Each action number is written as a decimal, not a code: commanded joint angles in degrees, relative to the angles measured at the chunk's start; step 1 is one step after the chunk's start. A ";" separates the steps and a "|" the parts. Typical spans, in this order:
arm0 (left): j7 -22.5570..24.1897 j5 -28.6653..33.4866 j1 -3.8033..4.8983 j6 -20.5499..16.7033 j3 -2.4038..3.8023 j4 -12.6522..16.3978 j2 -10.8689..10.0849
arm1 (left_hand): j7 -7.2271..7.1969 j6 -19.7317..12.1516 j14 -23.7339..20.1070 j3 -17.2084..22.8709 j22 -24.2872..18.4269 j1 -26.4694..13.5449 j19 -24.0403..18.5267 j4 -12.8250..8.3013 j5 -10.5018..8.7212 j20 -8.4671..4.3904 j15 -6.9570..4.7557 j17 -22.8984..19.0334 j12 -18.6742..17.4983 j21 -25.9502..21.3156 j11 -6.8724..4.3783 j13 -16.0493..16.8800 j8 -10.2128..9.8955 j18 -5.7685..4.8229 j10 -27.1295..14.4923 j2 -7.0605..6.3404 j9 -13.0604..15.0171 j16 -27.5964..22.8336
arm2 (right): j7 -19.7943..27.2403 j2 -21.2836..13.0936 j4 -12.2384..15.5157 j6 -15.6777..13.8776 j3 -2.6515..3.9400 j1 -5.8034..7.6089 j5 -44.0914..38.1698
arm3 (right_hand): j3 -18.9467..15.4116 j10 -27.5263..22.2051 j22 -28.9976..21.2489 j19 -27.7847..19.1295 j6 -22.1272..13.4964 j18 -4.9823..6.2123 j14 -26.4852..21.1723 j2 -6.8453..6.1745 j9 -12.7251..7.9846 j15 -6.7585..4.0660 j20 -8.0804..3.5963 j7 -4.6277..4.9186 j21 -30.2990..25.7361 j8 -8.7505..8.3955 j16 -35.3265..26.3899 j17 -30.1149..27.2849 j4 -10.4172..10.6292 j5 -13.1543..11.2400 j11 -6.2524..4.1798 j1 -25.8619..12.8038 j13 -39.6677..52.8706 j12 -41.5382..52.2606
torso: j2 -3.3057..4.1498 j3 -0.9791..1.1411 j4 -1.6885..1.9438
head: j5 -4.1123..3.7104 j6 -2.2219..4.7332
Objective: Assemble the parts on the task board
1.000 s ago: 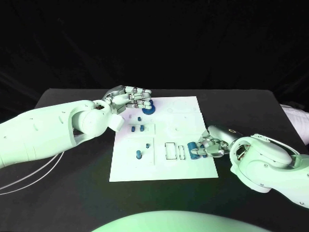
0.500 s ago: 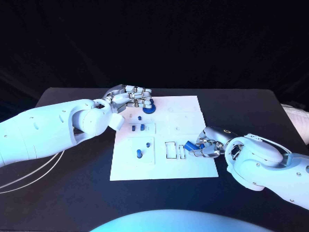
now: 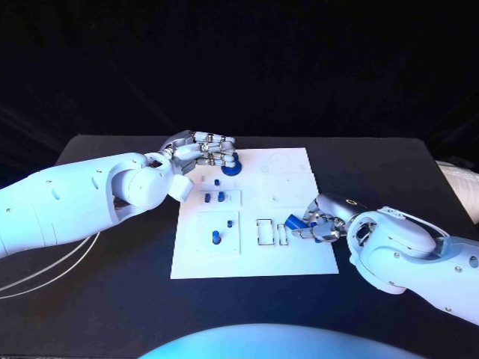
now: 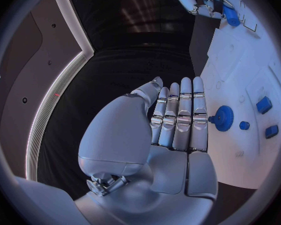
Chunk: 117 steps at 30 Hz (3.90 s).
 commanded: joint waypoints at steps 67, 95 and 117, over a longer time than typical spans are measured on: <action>0.16 0.14 -0.01 0.64 0.03 0.15 0.32 | 0.28 -0.01 0.35 -0.07 -0.47 -0.31 0.36 0.02 0.23 -0.04 0.02 -0.12 -0.11 0.14 0.12 0.00 -0.30 0.70 -0.09 0.05 -0.08 -0.35 | -1.59 6.16 1.78 1.95 -0.07 0.24 0.98 | -12.83 1.98 0.85 0.76 3.20 -1.00 4.61 5.51 10.18 -2.16 -1.77 -2.57 0.37 4.89 0.06 7.59 5.77 -9.56 -2.14 -15.55 1.86 -2.07 | 0.02 0.04 -0.04 | 0.44 -0.21; -0.20 0.14 -0.01 1.06 0.03 0.04 0.23 | 0.28 0.01 0.38 -0.05 -0.62 -0.28 0.39 0.03 0.22 -0.04 0.01 -0.12 -0.10 0.15 0.12 0.00 -0.28 0.71 -0.08 0.12 -0.07 -0.39 | -0.82 5.81 1.50 2.12 -0.07 0.11 0.14 | -8.07 2.23 0.91 0.84 1.82 -1.01 4.61 6.64 13.10 -2.28 -1.90 -2.62 0.19 5.91 -0.09 7.46 -2.62 -12.85 -2.24 0.53 2.65 -2.61 | 0.06 0.05 -0.07 | 0.50 -0.67; -0.06 0.14 0.00 1.13 0.02 0.43 -0.38 | 0.28 0.00 0.39 -0.07 -0.79 -0.33 0.42 0.08 0.20 -0.03 0.03 -0.13 -0.09 0.16 0.14 0.00 -0.28 0.70 -0.09 0.16 -0.07 -0.44 | 4.56 -7.19 5.25 -3.92 0.16 1.37 2.85 | -5.61 -3.59 -2.27 -0.90 -2.10 -0.43 4.22 7.07 12.38 -1.19 -1.08 -0.80 -1.90 1.34 -1.31 5.94 -7.11 -16.08 -0.84 8.63 -5.68 -14.94 | -0.01 -0.02 -0.19 | -0.03 -0.22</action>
